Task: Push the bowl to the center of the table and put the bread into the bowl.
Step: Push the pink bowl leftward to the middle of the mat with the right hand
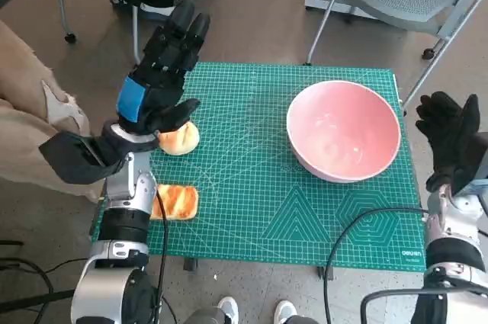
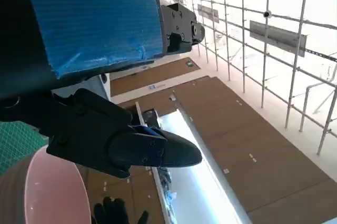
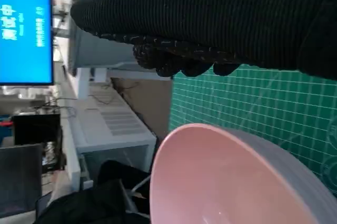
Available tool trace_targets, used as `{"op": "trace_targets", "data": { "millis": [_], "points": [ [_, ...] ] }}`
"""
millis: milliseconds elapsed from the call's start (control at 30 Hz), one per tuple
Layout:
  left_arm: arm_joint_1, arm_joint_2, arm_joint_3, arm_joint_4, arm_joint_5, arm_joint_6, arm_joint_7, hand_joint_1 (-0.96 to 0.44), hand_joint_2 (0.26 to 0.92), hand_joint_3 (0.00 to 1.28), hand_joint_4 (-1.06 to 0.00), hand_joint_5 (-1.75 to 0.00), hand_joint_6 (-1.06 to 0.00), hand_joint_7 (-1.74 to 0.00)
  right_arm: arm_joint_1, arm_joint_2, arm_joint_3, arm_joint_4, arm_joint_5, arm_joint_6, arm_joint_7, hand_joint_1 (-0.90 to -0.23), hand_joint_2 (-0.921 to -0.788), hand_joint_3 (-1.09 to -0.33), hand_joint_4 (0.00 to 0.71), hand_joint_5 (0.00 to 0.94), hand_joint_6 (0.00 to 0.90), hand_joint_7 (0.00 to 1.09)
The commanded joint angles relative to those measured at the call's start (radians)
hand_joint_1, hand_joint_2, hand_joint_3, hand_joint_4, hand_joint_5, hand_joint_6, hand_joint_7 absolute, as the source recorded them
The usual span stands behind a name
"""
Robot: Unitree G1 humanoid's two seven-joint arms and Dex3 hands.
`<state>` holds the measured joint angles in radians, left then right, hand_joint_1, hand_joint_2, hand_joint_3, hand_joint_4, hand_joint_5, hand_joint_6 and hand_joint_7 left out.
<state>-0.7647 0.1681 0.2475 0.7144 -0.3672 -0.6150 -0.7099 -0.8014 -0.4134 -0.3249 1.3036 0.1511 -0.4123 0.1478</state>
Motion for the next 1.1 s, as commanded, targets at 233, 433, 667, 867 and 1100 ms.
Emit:
{"op": "trace_targets", "data": {
  "millis": [233, 433, 667, 867, 1100],
  "points": [
    [0.009, 0.022, -0.003, -0.013, 0.005, -0.002, 0.008, -0.69, 0.921, 0.31, -0.01, 0.0, -0.15, 0.0, 0.032, 0.033, -0.029, 0.021, 0.005, 0.052, -0.014, -0.719, -0.921, -0.857, 0.178, 0.005, 0.165, 0.17],
    [0.007, 0.025, -0.005, -0.014, 0.006, -0.002, 0.011, -0.68, 0.921, 0.31, -0.01, 0.0, -0.15, 0.0, 0.028, 0.051, -0.04, 0.02, 0.008, 0.062, -0.011, -0.711, -0.921, -0.851, 0.178, 0.004, 0.17, 0.16],
    [0.008, 0.026, -0.007, -0.015, 0.005, 0.001, 0.012, -0.68, 0.921, 0.31, -0.01, 0.0, -0.15, 0.0, 0.02, 0.074, -0.044, 0.016, 0.007, 0.065, -0.001, -0.665, -0.921, -0.855, 0.182, 0.004, 0.178, 0.16],
    [0.006, 0.026, -0.006, -0.01, 0.002, 0.002, 0.01, -0.69, 0.921, 0.31, -0.01, 0.0, -0.15, 0.0, 0.017, 0.093, -0.032, 0.014, -0.007, 0.059, 0.007, -0.64, -0.921, -0.868, 0.18, 0.002, 0.182, 0.15],
    [0.005, 0.028, -0.006, -0.01, 0.001, 0.003, 0.009, -0.69, 0.921, 0.31, -0.01, 0.0, -0.15, 0.0, 0.013, 0.112, -0.01, 0.011, -0.019, 0.045, 0.021, -0.636, -0.921, -0.884, 0.173, 0.0, 0.182, 0.15]
  ]
}}
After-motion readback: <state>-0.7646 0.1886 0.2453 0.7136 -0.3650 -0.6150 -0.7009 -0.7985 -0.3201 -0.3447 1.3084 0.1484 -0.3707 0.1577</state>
